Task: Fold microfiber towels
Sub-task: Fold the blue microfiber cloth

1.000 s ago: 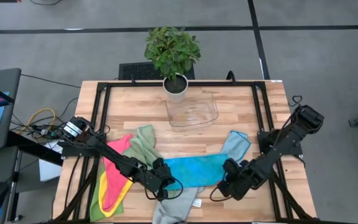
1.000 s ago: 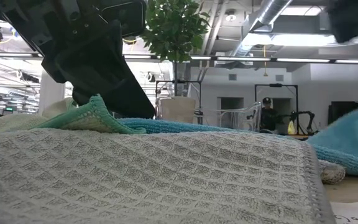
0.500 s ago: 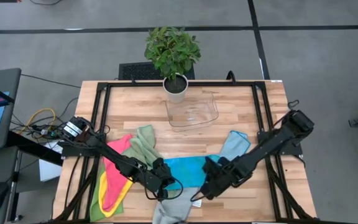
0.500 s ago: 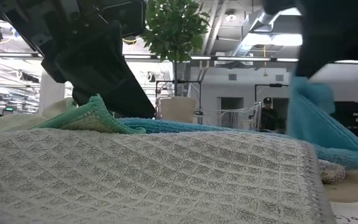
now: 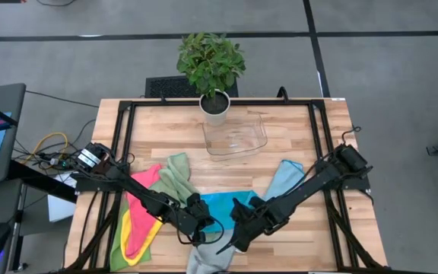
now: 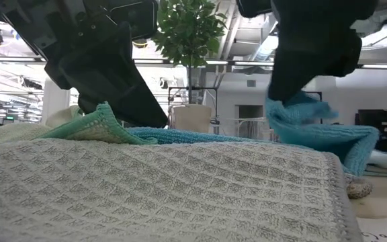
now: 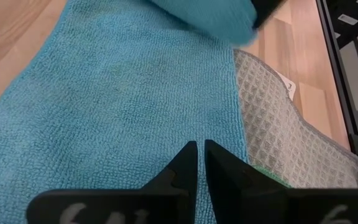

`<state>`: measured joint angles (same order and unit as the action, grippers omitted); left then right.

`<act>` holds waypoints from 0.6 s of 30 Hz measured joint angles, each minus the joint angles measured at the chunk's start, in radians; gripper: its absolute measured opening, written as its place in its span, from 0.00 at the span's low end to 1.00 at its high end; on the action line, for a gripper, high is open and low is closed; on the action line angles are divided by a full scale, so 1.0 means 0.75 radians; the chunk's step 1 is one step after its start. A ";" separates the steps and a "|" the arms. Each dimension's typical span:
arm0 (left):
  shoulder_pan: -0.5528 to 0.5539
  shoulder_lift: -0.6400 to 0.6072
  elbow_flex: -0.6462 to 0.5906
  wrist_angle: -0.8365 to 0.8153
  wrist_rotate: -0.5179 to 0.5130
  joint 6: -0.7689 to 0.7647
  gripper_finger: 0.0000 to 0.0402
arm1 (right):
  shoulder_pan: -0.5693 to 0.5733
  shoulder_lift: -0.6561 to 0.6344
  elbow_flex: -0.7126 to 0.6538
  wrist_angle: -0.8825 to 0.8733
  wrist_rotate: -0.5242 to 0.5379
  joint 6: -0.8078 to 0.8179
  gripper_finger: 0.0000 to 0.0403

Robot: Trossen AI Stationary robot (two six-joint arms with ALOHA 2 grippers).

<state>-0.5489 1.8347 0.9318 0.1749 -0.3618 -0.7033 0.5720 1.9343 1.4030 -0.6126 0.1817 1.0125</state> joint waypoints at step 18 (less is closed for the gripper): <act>0.000 0.000 0.000 0.000 0.000 -0.021 0.05 | -0.024 0.045 0.000 0.147 -0.024 -0.037 0.06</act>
<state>-0.5488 1.8347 0.9318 0.1751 -0.3618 -0.7189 0.5537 1.9682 1.4033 -0.5025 0.1640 0.9849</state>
